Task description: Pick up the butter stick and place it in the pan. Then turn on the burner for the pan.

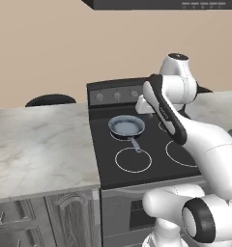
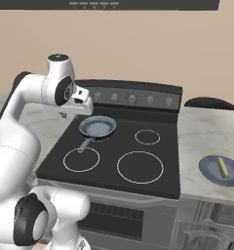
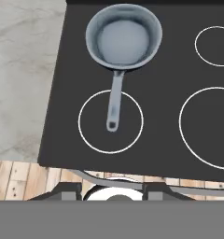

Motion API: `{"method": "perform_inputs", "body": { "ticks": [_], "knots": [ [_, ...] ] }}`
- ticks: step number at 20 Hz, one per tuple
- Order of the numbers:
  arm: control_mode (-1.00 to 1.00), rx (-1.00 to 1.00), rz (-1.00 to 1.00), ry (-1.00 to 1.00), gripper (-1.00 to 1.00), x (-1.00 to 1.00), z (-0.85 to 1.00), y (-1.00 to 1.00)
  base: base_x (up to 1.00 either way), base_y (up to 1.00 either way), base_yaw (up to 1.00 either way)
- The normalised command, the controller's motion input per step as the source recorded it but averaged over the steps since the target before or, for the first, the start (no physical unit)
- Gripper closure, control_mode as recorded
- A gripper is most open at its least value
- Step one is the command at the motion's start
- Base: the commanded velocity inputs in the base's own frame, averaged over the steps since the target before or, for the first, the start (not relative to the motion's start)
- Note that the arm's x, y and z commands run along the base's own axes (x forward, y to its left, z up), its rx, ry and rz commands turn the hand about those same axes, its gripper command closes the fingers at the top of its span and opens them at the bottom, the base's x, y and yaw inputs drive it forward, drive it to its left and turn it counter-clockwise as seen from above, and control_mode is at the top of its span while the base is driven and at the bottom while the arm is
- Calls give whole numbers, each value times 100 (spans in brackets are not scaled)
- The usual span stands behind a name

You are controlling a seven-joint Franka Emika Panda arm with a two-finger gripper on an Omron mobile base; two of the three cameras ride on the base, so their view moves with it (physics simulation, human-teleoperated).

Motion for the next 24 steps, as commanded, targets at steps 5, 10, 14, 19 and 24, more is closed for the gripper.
{"method": "perform_inputs", "body": {
  "ticks": [5, 10, 14, 19, 24],
  "knots": [
    [-100, 0, 0, -1, -100, 0, -1, -16, 0, 0, 0],
    [-100, 0, 0, 0, -100, -1, -3, -75, 0, 0, 0],
    [-100, 0, 0, 0, -100, 0, -10, -83, 0, 0, 0],
    [-100, 0, 0, 0, -100, 0, -20, -81, 0, 0, 0],
    [-100, 0, 0, 0, -100, 0, -22, -67, 0, 0, 0]
  ]
}}
